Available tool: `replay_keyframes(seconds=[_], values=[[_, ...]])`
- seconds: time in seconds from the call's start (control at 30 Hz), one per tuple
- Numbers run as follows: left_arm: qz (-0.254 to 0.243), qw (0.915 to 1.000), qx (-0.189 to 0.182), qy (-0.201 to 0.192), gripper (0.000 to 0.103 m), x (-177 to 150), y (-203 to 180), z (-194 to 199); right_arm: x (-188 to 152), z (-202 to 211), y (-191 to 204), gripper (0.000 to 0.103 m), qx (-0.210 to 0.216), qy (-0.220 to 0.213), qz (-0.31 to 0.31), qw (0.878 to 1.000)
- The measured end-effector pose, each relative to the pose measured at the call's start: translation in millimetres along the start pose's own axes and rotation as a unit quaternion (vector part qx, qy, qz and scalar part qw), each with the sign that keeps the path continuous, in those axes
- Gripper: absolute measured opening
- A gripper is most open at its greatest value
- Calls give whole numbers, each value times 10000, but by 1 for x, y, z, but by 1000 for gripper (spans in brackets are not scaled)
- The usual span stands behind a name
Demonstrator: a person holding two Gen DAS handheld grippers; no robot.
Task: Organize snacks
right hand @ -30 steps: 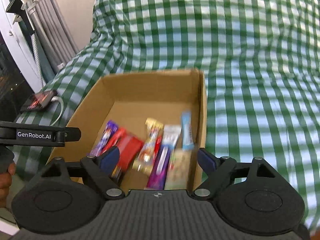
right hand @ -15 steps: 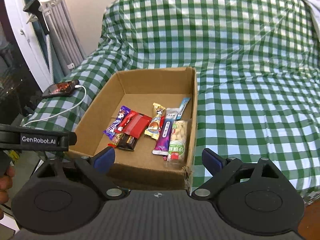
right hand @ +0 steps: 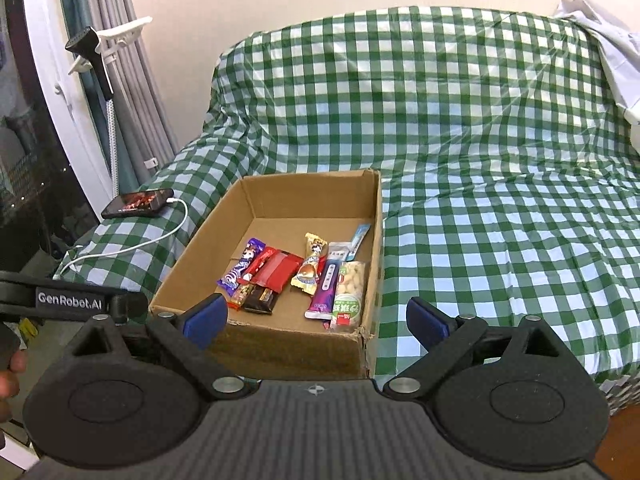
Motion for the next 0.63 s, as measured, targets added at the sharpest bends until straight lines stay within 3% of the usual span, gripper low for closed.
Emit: replay_keyframes(seconds=[0.63], values=[[42,9996,264,-129,103,-3,7,7,3,9,6,102,53,-95,166,9998]])
Point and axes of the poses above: each gripper's, at about its wrist camera, not at the fingertips, and z roughly against the way its jaws point, y to its left, x to its top, the point moved 5 cm from there along -z, roughly the way its jaws point, and after that the axes turned 5 degrees about z, right-handed, at the moved point
